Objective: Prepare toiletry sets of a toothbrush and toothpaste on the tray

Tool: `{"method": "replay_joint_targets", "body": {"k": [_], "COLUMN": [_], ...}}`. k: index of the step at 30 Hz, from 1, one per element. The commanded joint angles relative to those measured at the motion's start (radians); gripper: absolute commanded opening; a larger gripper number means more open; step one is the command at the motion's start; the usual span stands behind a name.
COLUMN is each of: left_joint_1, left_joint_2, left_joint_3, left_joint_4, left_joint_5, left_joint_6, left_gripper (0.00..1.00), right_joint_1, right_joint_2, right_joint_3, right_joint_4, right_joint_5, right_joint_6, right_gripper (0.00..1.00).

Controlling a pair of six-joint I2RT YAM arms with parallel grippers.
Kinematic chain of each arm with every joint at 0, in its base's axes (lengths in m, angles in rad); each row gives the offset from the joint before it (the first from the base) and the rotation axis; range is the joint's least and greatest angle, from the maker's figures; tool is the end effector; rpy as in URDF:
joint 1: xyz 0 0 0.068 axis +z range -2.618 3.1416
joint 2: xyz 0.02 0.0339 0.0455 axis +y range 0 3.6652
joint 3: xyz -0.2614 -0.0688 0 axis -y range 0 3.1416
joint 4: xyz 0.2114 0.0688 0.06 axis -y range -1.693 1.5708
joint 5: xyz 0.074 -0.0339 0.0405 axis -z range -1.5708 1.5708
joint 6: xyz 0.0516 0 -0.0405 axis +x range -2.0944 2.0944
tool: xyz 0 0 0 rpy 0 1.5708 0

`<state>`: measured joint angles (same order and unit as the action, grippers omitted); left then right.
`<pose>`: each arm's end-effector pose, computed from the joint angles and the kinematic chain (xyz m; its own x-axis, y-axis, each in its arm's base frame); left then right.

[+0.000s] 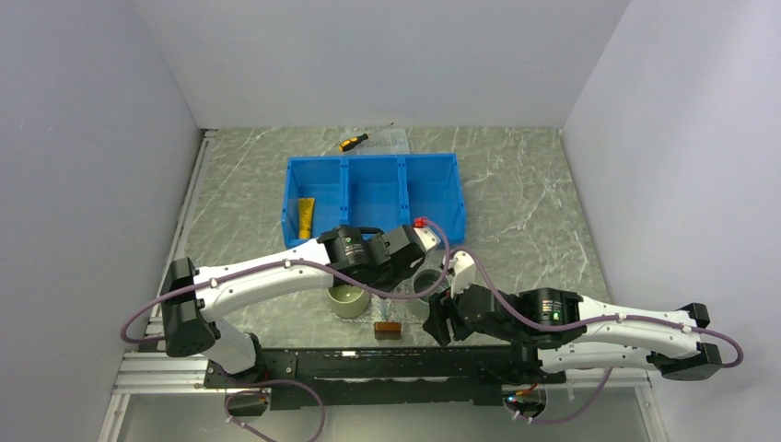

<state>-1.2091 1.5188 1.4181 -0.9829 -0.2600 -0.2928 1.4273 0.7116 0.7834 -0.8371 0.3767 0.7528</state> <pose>0.1118 -0.2579 0.3035 -0.5480 0.6601 -0.5138 0.7344 0.6737 0.0824 0.0355 0.1126 0.2747 -0.6756 -0.2299 -0.7005 -0.5762 0.7574 0.3071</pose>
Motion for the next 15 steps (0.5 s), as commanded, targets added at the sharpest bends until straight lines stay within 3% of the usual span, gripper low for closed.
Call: {"method": "replay_joint_targets", "body": {"k": [1, 15], "left_joint_1": [0.011, 0.036], "left_joint_2": [0.016, 0.034], "left_joint_3": [0.043, 0.050], "left_joint_4": [0.028, 0.049], "left_joint_5": [-0.002, 0.005], "left_joint_6": [0.019, 0.039], "left_gripper": [0.33, 0.33], "right_joint_1": [-0.002, -0.002], "right_joint_2": [-0.018, -0.015], "right_joint_3": [-0.002, -0.008], "right_joint_4": [0.020, 0.024], "right_joint_5": [0.024, 0.027], "right_joint_6": [0.009, 0.010], "right_gripper": [0.64, 0.65]}}
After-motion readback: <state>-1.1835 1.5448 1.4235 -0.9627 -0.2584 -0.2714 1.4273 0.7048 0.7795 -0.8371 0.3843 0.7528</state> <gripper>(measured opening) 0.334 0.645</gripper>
